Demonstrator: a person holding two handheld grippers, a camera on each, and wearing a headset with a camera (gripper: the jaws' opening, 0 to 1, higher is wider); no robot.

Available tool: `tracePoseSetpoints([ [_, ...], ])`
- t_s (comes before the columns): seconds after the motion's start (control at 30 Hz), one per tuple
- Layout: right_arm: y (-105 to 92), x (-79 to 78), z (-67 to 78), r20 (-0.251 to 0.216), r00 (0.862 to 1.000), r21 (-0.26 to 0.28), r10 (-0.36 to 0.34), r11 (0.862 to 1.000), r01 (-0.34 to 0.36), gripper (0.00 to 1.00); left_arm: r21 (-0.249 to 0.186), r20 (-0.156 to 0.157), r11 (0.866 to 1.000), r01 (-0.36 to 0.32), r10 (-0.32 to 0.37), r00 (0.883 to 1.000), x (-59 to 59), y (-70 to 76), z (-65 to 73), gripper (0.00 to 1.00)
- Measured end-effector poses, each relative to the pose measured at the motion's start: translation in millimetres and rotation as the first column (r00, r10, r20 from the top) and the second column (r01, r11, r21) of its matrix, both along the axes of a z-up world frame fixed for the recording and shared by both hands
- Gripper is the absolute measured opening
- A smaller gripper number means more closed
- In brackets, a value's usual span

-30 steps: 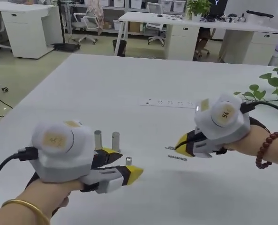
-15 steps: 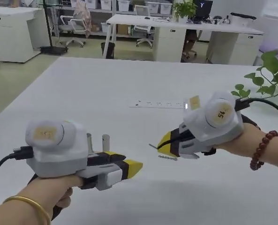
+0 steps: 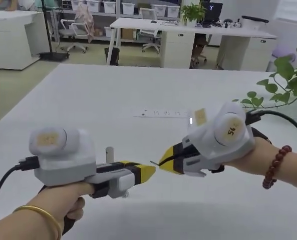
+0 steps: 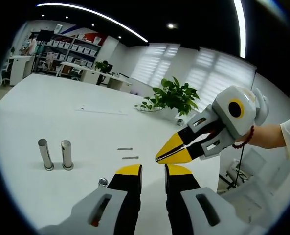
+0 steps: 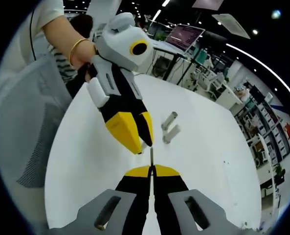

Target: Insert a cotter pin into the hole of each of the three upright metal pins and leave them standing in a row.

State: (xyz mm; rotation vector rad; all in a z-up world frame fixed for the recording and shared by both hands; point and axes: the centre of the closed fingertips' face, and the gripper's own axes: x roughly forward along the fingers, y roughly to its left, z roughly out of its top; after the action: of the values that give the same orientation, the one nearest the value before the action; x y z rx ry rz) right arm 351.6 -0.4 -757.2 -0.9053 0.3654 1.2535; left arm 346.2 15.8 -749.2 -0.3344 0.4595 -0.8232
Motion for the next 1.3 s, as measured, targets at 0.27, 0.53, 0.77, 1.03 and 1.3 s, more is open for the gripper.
tracePoseSetpoints([
  [0.27, 8.0, -5.8, 1.8, 0.027, 0.999, -0.012, 0.038, 0.999, -0.038, 0.02, -0.039, -0.012, 0.999, 0.004, -0.004, 1.0, 0.6, -1.7, 4.9, 0.07],
  [0.53, 10.6, -8.1, 1.4, 0.03, 0.999, -0.012, 0.042, 0.999, -0.042, 0.02, -0.045, -0.023, 0.999, 0.001, -0.002, 1.0, -1.1, -3.3, 5.2, 0.01],
  [0.77, 11.8, -12.1, -0.8, 0.033, 0.998, -0.015, 0.051, 0.999, -0.05, 0.02, -0.036, -0.032, 0.999, 0.014, -0.015, 0.999, -5.1, -2.5, 3.3, 0.0],
  [1.03, 13.8, -13.1, 1.2, 0.031, 0.999, 0.016, 0.039, 0.999, -0.039, 0.03, -0.041, -0.033, 0.999, 0.018, -0.019, 0.999, -4.6, 0.5, 4.2, 0.0],
  [1.3, 14.7, -12.7, 2.5, -0.027, 1.0, 0.089, -0.007, 0.996, 0.009, 0.11, -0.008, -0.005, 1.0, 0.028, -0.029, 1.0, -4.9, 4.5, 2.6, 0.0],
])
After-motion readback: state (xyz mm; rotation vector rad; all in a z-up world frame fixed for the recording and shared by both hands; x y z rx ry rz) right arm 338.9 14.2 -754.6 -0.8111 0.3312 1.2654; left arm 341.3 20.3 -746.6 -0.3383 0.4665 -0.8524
